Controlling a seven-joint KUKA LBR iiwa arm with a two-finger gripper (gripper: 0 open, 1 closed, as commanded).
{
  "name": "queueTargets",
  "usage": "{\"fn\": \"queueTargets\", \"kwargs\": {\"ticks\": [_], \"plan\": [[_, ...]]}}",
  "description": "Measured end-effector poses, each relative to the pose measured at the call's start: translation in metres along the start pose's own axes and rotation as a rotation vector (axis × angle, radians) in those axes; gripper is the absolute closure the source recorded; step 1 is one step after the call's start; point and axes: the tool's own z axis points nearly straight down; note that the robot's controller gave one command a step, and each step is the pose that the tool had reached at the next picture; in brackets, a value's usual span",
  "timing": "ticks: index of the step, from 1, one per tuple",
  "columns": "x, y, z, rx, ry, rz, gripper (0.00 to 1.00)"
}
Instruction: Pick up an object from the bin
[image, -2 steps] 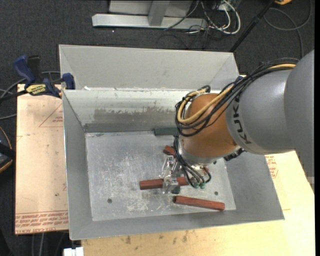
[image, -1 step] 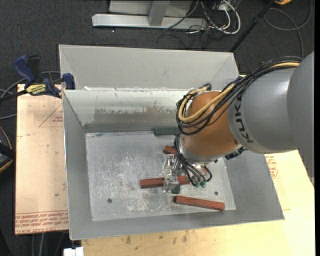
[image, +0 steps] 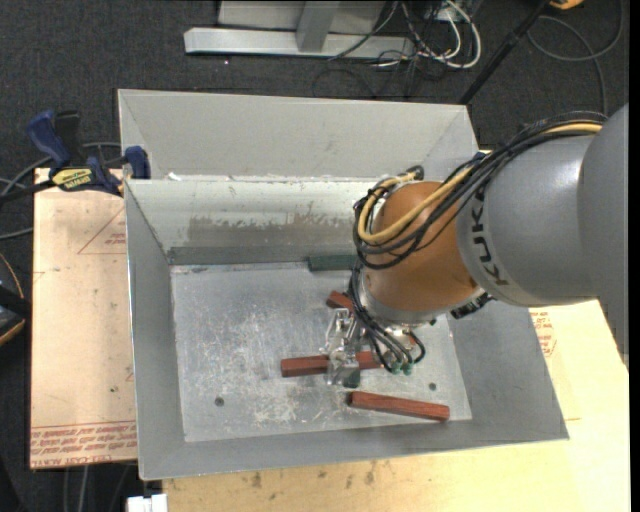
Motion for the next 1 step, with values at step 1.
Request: {"fn": "queueTargets", "kwargs": {"ticks": [1], "plan": [[0.0003, 0.0, -0.0045, 0.0, 0.003, 0.0, 1.0]]}}
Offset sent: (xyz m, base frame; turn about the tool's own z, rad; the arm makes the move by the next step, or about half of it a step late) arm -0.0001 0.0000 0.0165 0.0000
